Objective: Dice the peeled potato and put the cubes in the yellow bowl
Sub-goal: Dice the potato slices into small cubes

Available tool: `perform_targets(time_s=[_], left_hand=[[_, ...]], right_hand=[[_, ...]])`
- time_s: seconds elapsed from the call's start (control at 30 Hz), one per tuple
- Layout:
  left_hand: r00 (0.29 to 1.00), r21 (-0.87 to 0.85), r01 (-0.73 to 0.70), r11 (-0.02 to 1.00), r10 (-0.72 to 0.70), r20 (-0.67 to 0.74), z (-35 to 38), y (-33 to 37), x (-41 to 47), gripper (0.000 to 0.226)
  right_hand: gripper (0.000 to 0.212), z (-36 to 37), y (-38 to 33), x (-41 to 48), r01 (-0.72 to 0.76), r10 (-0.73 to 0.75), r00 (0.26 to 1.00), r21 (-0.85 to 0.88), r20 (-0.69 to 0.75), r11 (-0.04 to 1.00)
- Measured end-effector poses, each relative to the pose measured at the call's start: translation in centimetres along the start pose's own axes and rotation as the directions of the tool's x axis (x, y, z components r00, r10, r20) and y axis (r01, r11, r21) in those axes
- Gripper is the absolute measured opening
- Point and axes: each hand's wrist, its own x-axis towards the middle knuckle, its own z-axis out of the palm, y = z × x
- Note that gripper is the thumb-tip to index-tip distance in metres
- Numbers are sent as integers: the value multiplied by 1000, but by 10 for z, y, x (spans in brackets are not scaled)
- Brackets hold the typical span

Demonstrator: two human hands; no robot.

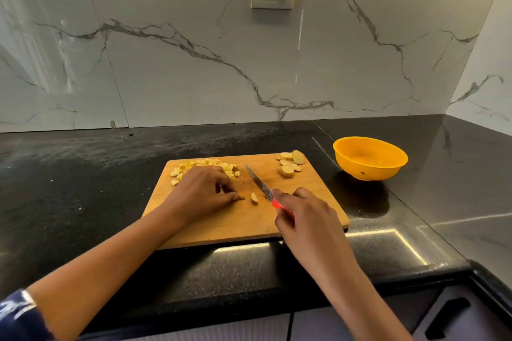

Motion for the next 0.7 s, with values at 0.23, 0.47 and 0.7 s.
perform_targets(time_s=[0.23, 0.47, 0.7], left_hand=[[991, -6, 103, 995, -104, -88, 8, 10, -2, 12], [991, -75, 117, 990, -122, -57, 7, 8, -1, 5], [990, -67, 130, 989, -133, -54, 7, 7, -1, 6]], right_hand=[[46, 1, -19, -13, 53, -51, 997, -34, 60, 998], [46, 2, -22, -11, 60, -55, 995, -62, 88, 996], [47, 1, -26, -13, 57, -51, 996, -75, 76, 996]])
